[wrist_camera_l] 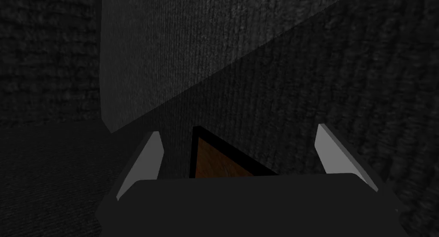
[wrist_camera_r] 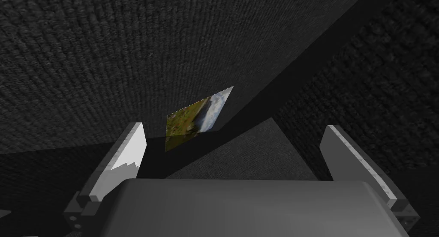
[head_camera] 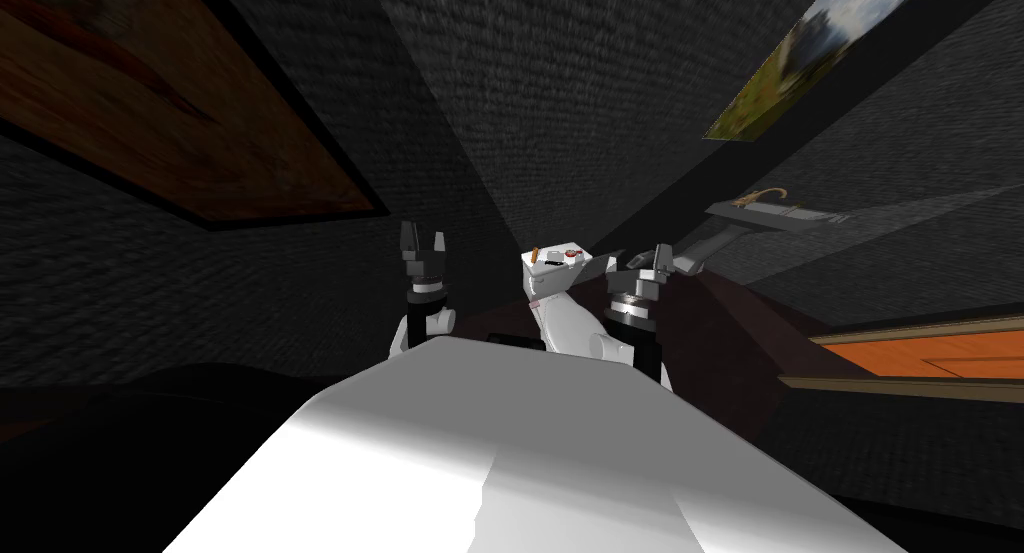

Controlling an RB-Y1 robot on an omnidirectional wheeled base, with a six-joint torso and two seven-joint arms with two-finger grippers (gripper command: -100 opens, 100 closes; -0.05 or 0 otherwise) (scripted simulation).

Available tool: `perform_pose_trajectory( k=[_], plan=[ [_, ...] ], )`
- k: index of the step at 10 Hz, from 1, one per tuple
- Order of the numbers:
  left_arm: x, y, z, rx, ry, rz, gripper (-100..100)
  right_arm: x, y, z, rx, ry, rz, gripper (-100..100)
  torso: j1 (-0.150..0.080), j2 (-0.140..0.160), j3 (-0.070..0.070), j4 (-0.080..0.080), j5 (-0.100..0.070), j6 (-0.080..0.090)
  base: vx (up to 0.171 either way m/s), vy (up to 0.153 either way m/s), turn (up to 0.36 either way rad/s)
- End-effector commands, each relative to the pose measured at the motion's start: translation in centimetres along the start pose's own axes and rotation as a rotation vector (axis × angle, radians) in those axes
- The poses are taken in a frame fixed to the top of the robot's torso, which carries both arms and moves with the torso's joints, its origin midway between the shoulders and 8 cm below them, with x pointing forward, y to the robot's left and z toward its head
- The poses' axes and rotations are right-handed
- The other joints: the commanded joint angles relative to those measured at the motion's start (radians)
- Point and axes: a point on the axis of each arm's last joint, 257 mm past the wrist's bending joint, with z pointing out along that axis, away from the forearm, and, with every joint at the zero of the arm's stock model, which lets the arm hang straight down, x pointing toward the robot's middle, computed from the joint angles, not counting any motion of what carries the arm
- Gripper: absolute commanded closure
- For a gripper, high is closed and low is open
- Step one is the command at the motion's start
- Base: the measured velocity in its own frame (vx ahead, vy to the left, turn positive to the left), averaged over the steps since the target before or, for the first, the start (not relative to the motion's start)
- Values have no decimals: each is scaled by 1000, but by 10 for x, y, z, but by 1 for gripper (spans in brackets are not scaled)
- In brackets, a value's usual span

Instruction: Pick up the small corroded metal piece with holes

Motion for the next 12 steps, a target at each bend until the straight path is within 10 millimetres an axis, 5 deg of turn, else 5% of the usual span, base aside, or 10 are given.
perform_pose_trajectory(
  k=[1, 12],
  plan=[
    [0, 0, 0, 0, 0, 0, 0, 3, -5, -1, 15, 31, -26, -100, 0, 0, 0, 0, 0, 0, -10, 1, 4],
    [0, 0, 0, 0, 0, 0, 0, 14, -84, -23, 189, 310, -371, -100, 0, 2, 1, 1, 0, 0, -35, 3, 17]
  ],
)
